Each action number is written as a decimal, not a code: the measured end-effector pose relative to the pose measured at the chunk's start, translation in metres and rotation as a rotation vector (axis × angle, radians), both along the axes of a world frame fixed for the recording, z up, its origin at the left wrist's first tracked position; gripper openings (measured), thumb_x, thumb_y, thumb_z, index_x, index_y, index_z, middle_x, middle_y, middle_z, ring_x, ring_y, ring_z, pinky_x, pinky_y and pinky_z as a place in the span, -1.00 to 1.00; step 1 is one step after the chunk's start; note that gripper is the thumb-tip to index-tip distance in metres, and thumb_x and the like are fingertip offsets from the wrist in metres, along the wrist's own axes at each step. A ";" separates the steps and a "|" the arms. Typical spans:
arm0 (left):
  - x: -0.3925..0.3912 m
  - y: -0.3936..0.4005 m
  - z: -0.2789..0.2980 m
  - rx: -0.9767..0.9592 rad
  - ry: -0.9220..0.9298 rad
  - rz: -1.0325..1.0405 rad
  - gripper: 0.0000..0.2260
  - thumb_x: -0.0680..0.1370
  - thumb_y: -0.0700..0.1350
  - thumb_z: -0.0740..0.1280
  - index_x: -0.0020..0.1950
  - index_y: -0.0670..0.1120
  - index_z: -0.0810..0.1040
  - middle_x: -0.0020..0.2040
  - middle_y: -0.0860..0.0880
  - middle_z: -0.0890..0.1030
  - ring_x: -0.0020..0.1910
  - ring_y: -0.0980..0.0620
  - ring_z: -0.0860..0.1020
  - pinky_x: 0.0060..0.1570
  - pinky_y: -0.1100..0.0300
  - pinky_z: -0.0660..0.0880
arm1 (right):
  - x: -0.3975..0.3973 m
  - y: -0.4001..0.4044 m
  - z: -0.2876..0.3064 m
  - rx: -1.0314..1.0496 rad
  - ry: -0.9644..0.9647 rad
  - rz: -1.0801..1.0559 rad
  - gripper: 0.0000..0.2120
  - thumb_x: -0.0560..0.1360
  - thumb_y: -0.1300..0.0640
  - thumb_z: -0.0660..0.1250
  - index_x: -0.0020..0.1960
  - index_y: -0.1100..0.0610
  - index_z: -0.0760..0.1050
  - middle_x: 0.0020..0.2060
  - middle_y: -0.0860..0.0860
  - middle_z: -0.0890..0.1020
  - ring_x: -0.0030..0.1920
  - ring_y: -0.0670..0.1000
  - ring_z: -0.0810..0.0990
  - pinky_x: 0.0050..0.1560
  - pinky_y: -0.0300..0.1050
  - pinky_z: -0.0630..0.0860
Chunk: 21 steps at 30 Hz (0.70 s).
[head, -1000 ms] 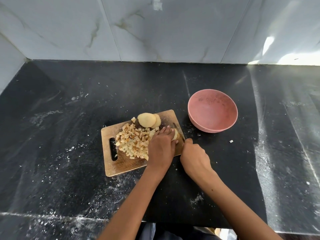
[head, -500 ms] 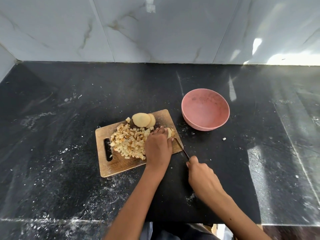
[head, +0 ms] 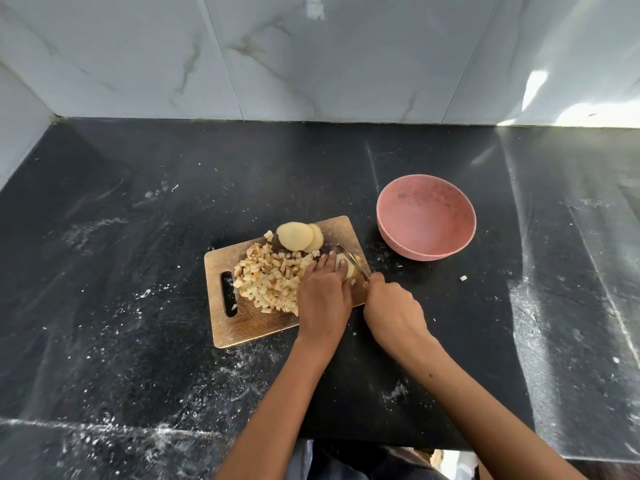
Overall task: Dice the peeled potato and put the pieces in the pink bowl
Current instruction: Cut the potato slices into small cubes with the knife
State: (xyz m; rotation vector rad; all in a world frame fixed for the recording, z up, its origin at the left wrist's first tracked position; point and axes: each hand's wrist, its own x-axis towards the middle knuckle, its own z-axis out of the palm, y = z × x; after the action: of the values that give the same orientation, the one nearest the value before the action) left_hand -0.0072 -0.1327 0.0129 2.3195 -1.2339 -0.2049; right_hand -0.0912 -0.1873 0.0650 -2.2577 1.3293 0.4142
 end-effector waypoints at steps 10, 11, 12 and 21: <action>-0.003 -0.005 0.002 0.001 -0.030 0.043 -0.74 0.44 -0.24 0.44 0.12 -0.23 0.64 0.19 -0.24 0.59 0.21 -0.15 0.57 0.30 -0.02 0.39 | -0.012 0.010 -0.005 0.042 0.081 -0.004 -0.76 0.58 0.29 0.04 0.24 0.19 0.24 0.09 0.17 0.56 0.08 0.21 0.57 -0.14 -0.01 0.38; -0.003 -0.005 0.001 0.004 -0.037 0.042 -0.74 0.43 -0.24 0.46 0.11 -0.23 0.65 0.17 -0.24 0.60 0.19 -0.15 0.58 0.28 -0.02 0.40 | -0.019 0.012 -0.005 0.063 0.085 -0.005 -0.81 0.60 0.26 0.03 0.20 0.17 0.23 0.08 0.16 0.56 0.06 0.20 0.57 -0.14 -0.01 0.39; -0.003 -0.006 0.001 0.007 -0.043 0.040 -0.74 0.42 -0.24 0.46 0.10 -0.23 0.65 0.16 -0.24 0.60 0.18 -0.15 0.59 0.27 -0.02 0.41 | -0.026 0.015 -0.005 0.076 0.084 -0.005 -0.89 0.63 0.21 0.00 0.14 0.15 0.22 0.05 0.15 0.57 0.05 0.19 0.57 -0.15 -0.01 0.38; 0.009 0.006 -0.004 0.001 -0.196 -0.041 -0.71 0.55 -0.03 0.36 0.23 -0.11 0.60 0.29 -0.14 0.55 0.39 -0.09 0.41 0.48 0.08 -0.06 | -0.051 0.022 0.010 0.047 -0.077 -0.004 -0.78 0.67 0.00 -0.06 -0.05 0.11 0.20 -0.30 0.01 0.41 -0.23 0.14 0.44 -0.21 -0.04 0.33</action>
State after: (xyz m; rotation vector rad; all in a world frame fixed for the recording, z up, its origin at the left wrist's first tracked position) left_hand 0.0016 -0.1269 0.0087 2.3616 -1.3760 0.0085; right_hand -0.1420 -0.1649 0.0754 -2.2089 1.2723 0.3504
